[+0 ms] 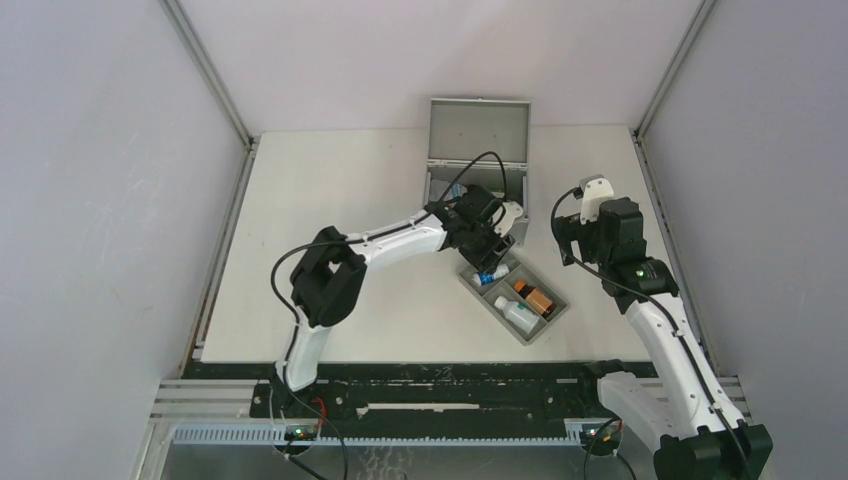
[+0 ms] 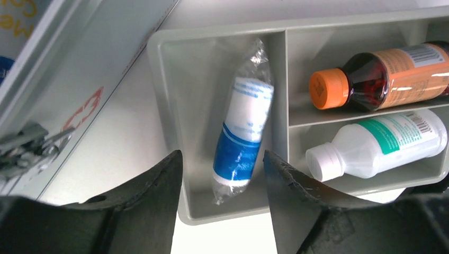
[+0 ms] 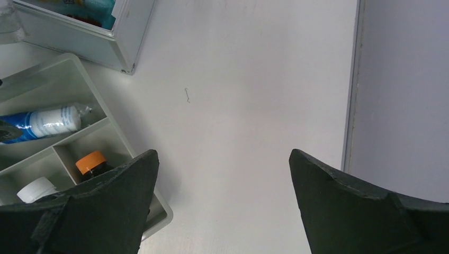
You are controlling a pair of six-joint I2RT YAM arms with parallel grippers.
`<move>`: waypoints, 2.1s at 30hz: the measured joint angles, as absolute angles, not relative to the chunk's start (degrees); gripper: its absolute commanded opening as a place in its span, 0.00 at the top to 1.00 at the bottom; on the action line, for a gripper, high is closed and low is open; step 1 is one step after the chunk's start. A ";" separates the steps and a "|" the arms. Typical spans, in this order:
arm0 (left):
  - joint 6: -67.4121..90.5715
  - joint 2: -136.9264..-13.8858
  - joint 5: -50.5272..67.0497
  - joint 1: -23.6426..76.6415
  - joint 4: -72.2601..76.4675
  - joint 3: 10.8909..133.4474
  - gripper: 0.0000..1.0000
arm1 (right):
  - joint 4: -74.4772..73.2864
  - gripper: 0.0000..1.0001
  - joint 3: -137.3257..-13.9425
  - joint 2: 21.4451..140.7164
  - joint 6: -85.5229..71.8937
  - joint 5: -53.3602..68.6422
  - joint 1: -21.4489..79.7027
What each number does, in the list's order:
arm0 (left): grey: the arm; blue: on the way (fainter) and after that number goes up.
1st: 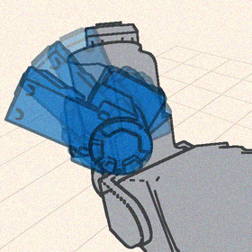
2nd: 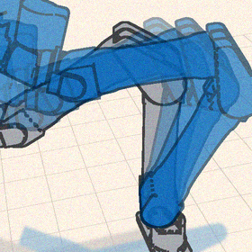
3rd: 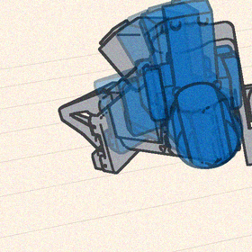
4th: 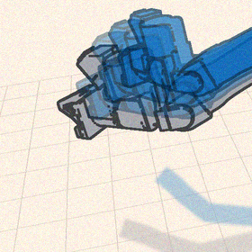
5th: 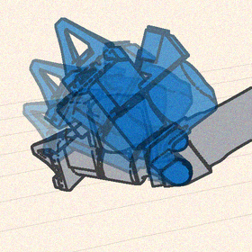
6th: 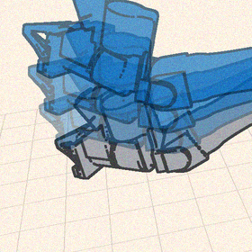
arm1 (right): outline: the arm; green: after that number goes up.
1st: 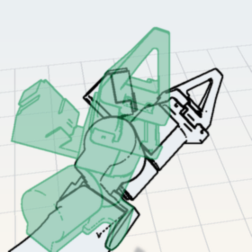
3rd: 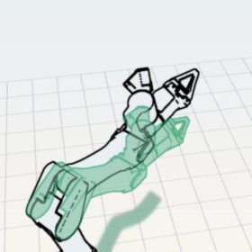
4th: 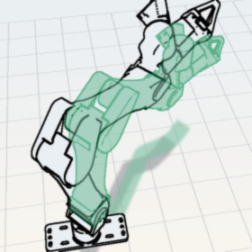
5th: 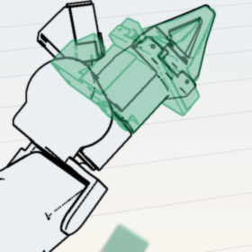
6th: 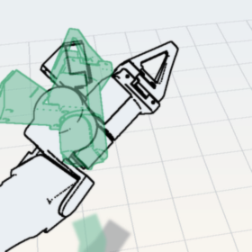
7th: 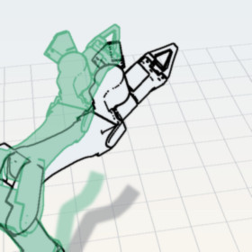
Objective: Organize the medicine kit
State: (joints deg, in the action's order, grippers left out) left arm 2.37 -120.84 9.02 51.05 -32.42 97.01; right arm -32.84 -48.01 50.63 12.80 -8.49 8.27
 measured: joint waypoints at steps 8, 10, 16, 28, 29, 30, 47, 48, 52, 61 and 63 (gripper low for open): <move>-1.52 -115.24 5.28 51.03 -30.83 91.92 0.47 | -32.84 0.08 -48.01 50.52 12.80 -7.84 8.29; -2.63 -114.72 4.12 50.94 -30.09 91.90 0.51 | -32.84 0.09 -48.01 50.52 12.80 -7.62 8.29; -4.84 -115.02 2.57 50.61 -28.40 91.88 0.53 | -32.84 0.09 -48.01 50.52 12.82 -7.38 8.36; -5.80 -120.55 1.83 50.48 -27.55 91.94 0.76 | -32.88 0.10 -47.99 50.54 12.82 -6.70 8.40; -5.82 -120.75 1.85 50.48 -27.55 91.94 0.78 | -32.88 0.10 -47.99 50.54 12.82 -6.63 8.40; -5.93 -120.77 1.80 50.48 -27.55 91.90 0.80 | -32.88 0.10 -47.99 50.54 12.82 -6.52 8.45; -5.08 -109.21 -0.03 49.04 -17.82 73.08 0.93 | -33.08 0.11 -47.92 50.59 13.06 -5.82 9.58; -5.08 -107.85 -0.12 48.69 -17.72 71.35 0.92 | -33.06 0.11 -47.81 50.59 13.08 -5.74 9.58; -5.13 -103.63 -0.32 46.72 -17.41 66.00 0.89 | -33.12 0.11 -47.40 50.63 13.10 -5.45 9.69; -5.69 -99.07 0.86 42.22 -17.32 59.79 0.67 | -33.17 0.12 -47.40 51.99 13.28 -5.43 9.76; -5.69 -99.20 1.85 41.50 -17.41 59.96 0.66 | -33.17 0.12 -47.40 52.18 13.28 -5.43 9.76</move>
State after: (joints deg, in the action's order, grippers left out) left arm -5.69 -99.20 1.85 41.50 -17.41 59.96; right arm -33.17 -47.40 52.18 13.28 -5.43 9.76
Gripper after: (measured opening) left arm 0.322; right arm 0.887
